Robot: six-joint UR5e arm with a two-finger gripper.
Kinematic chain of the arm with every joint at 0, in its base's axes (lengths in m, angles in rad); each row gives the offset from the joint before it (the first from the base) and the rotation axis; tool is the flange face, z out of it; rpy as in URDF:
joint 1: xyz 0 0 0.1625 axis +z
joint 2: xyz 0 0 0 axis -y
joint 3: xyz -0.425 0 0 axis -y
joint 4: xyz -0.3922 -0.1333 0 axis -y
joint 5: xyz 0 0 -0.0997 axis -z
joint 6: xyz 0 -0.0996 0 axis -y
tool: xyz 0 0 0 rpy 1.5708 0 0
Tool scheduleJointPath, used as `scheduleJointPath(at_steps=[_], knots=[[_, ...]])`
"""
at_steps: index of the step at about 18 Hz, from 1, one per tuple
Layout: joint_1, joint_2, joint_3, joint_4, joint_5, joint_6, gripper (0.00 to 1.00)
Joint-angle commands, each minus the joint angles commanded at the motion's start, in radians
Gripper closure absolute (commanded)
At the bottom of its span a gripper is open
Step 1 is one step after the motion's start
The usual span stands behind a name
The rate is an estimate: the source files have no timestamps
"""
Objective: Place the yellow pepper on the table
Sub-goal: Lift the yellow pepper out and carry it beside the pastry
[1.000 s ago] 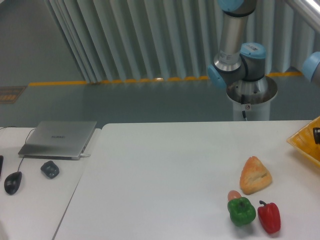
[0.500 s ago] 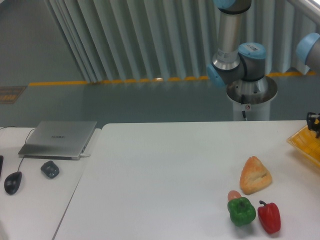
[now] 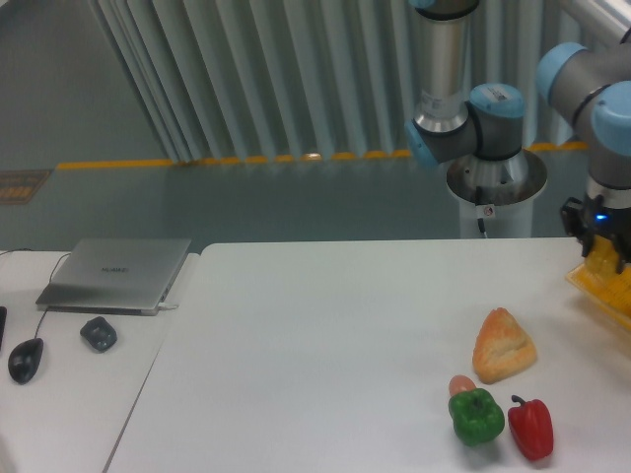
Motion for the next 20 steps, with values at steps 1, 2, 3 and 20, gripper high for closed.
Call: scheduleJointPath(at_steps=[1, 2, 3, 20], knots=[[-0.018, -0.005, 0.002, 0.006, -0.005, -0.009, 0.61], [-0.034, -0.009, 0.011, 0.027, -0.027, -0.015, 0.60], [-0.034, -0.008, 0.011, 0.035, -0.060, -0.038, 0.60], [-0.083, -0.066, -0.021, 0.348, -0.187, -0.384, 0.60]])
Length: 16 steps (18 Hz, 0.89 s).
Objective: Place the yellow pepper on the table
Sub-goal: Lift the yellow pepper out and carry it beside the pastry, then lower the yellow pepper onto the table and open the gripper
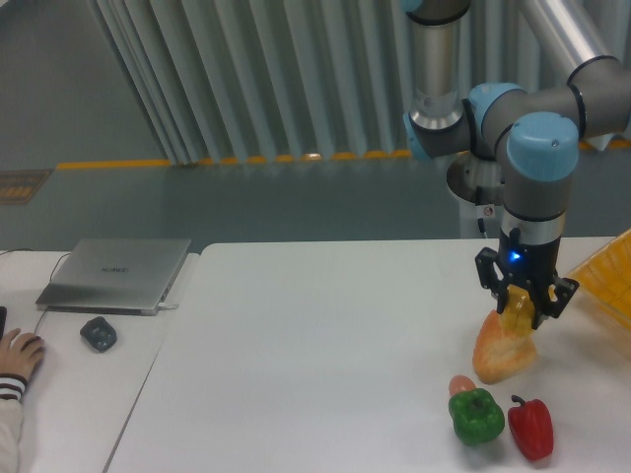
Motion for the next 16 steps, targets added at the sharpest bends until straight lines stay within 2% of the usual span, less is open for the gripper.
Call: scheduleJointPath(at_steps=[4, 6, 16], knots=[[0.002, -0.029, -0.001, 0.075, 0.093, 0.034, 0.59], [-0.003, -0.047, -0.002, 0.077, 0.164, 0.077, 0.59], [-0.009, -0.084, -0.028, 0.077, 0.164, 0.049, 0.54]])
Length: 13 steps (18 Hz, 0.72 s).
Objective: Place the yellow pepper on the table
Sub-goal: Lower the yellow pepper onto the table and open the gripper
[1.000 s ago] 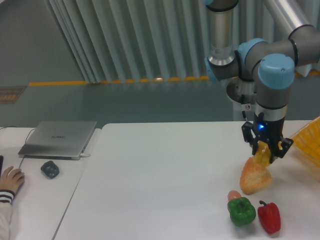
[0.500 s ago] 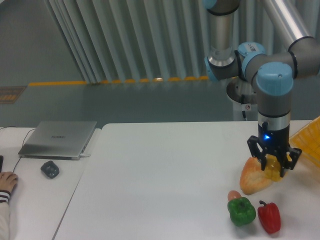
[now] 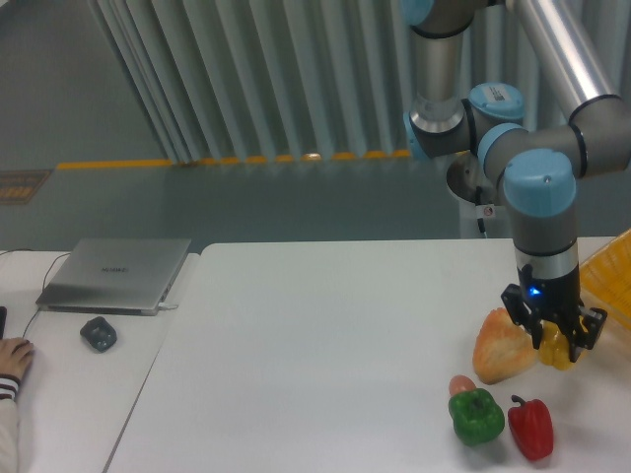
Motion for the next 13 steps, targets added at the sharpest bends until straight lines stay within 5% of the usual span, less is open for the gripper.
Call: scheduleJointPath(at_steps=[13], knots=[[-0.023, -0.055, -0.015, 0.000, -0.011, -0.008, 0.50]])
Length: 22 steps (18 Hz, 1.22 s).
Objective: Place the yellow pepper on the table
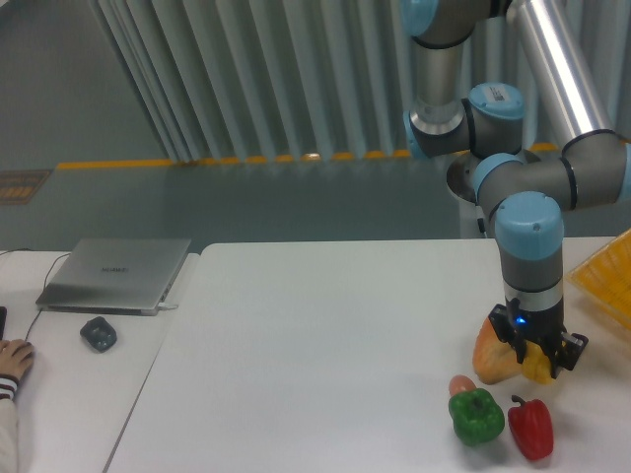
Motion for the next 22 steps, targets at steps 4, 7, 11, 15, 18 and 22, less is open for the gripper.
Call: scheduleJointPath(at_steps=[4, 7, 11, 15, 18, 22], knots=[[-0.002, -0.005, 0.000, 0.005, 0.009, 0.003, 0.02], [-0.002, -0.003, 0.000, 0.005, 0.009, 0.003, 0.01], [-0.003, 0.000, 0.003, 0.005, 0.009, 0.009, 0.00], [-0.003, 0.014, 0.020, 0.020, 0.027, 0.035, 0.00], [-0.002, 0.034, 0.021, 0.015, 0.054, 0.138, 0.00], [0.011, 0.075, 0.018, 0.005, 0.090, 0.329, 0.00]])
